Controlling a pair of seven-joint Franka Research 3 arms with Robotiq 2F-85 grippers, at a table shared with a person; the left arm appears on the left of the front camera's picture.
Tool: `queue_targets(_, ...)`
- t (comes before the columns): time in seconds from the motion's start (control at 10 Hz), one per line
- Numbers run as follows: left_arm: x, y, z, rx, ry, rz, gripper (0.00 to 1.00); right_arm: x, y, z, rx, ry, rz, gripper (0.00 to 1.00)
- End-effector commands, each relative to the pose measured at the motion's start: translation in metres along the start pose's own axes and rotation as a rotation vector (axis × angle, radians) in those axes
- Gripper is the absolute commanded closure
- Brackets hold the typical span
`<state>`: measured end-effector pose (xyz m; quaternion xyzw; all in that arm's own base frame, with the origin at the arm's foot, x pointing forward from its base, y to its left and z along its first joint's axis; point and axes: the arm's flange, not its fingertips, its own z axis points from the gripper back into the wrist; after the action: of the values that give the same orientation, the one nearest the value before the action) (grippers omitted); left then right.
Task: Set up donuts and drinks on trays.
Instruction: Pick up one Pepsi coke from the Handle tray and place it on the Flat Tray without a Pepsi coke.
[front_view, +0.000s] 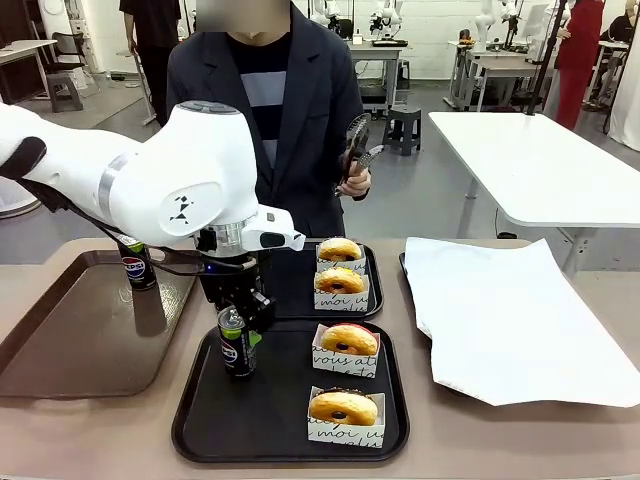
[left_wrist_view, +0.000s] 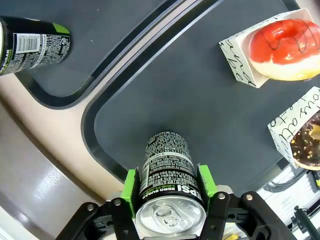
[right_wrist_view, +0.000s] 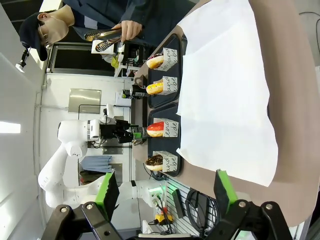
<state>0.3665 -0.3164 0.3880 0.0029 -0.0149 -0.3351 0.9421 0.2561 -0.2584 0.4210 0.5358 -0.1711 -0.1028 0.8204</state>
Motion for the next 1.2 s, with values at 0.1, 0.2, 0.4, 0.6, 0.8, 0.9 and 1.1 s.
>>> queue_targets(0.1, 0.004, 0.001, 0.0, 0.035, -0.028, 0.002, 0.42, 0.001, 0.0, 0.0, 0.017, -0.007, 0.017, 0.0)
queue_targets(0.2, 0.003, 0.001, 0.002, 0.031, -0.031, 0.002, 0.04, 0.001, 0.0, 0.0, 0.017, -0.007, 0.017, 0.0)
queue_targets(0.4, -0.003, 0.001, 0.012, 0.015, -0.047, 0.017, 0.0, 0.001, 0.0, 0.0, 0.017, -0.007, 0.017, 0.0)
queue_targets(0.6, -0.01, 0.01, 0.038, 0.02, -0.056, 0.026, 0.1, 0.001, 0.0, 0.0, 0.017, -0.007, 0.017, 0.0)
queue_targets(0.8, -0.025, 0.018, 0.064, -0.006, -0.044, 0.046, 0.0, 0.001, 0.0, 0.0, 0.017, -0.007, 0.017, 0.0)
queue_targets(0.9, -0.037, 0.018, 0.071, -0.015, -0.046, 0.068, 0.0, 0.001, 0.0, 0.0, 0.017, -0.007, 0.017, 0.0)
queue_targets(1.1, -0.049, 0.018, 0.078, -0.062, -0.022, 0.072, 0.0, 0.001, 0.0, 0.0, 0.017, -0.007, 0.017, 0.0)
